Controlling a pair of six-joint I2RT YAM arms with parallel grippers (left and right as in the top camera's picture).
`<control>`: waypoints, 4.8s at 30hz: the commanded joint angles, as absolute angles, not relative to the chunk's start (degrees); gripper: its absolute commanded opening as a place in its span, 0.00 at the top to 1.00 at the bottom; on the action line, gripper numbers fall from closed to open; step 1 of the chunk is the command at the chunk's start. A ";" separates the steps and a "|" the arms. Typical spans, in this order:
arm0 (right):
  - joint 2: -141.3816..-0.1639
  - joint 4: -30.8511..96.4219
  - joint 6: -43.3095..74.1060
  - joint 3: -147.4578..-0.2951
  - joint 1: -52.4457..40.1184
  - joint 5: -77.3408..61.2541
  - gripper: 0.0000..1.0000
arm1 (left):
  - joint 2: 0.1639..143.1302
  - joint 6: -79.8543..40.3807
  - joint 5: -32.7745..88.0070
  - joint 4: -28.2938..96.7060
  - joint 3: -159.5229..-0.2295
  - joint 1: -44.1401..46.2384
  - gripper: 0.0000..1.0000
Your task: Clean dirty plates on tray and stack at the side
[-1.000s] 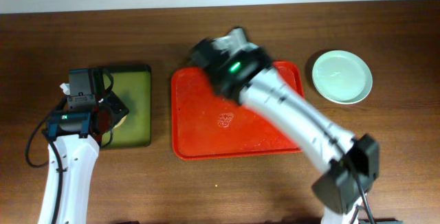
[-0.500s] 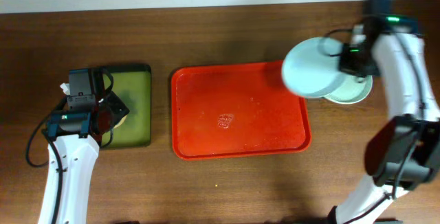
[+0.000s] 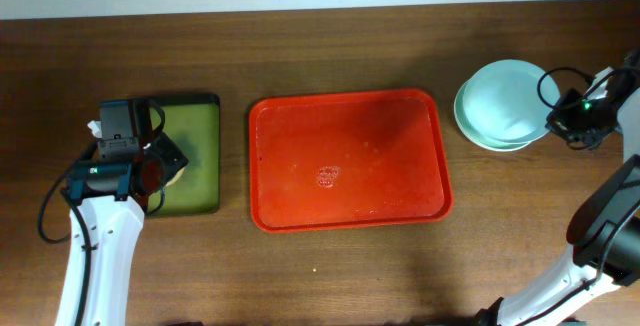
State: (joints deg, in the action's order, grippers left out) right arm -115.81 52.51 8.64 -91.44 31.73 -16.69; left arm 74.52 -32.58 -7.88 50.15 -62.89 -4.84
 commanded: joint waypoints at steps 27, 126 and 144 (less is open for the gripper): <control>-86.54 68.07 7.75 -90.89 -0.78 -17.28 0.01 | 97.89 -33.17 -7.86 28.14 -61.87 -5.06 0.97; -0.23 -4.95 5.96 -0.32 -1.04 -5.93 0.01 | 56.03 -30.57 4.93 62.70 -63.09 -5.04 0.01; -0.21 4.27 5.78 -0.32 -1.06 -3.79 0.01 | 56.01 -30.57 4.93 62.70 -63.09 -5.04 0.01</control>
